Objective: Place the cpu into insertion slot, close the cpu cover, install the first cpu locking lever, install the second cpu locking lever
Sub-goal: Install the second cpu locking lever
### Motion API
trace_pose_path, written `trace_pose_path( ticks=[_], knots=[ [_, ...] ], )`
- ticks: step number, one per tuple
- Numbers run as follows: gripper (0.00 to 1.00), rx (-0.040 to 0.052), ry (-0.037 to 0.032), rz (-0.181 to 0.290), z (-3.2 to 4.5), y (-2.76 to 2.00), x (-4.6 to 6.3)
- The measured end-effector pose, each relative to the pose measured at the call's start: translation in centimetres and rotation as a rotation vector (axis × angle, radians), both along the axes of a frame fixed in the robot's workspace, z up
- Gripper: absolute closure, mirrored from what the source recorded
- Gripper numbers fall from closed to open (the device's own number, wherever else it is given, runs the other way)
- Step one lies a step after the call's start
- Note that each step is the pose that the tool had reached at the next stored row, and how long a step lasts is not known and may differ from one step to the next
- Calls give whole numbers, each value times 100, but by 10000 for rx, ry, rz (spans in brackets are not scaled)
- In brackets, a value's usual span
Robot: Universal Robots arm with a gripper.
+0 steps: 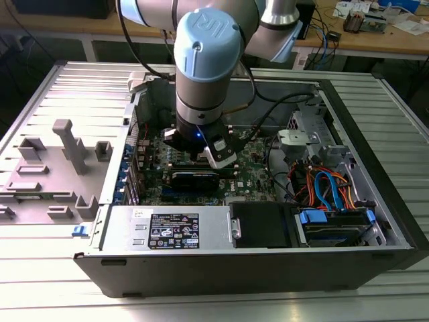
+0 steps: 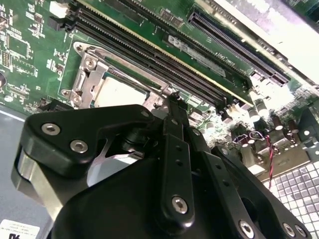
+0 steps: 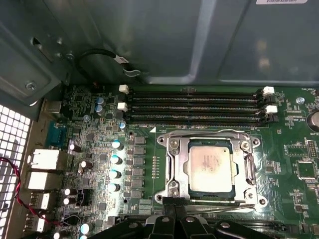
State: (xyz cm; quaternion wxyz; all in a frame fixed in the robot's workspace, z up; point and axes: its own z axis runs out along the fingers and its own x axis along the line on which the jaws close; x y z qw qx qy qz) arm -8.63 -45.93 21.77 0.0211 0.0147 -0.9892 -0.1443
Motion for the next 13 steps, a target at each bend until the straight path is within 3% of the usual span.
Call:
trace_pose_path(
  ticks=[2,13],
  knots=[
    [89,112,0,-1,-36,-3,-4],
    [89,125,1,0,-75,-57,-36]
  ],
)
